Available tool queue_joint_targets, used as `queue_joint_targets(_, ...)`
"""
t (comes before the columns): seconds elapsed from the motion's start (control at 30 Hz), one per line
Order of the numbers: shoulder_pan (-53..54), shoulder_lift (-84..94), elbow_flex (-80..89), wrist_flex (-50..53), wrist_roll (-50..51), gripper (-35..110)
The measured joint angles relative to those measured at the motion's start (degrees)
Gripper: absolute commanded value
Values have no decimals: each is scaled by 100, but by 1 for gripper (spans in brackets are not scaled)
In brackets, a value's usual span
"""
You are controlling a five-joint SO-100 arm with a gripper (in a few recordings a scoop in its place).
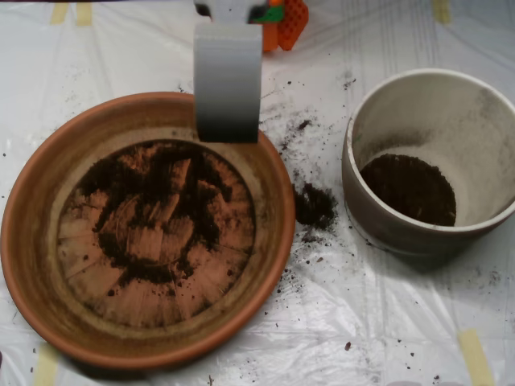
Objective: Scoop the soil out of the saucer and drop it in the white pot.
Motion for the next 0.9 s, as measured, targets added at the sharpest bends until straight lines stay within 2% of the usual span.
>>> queue_joint_targets(0.43, 1046, 88, 1696, -940, 299, 38)
queue_joint_targets(0.9, 1969, -1090, 2452, -1934, 26, 39)
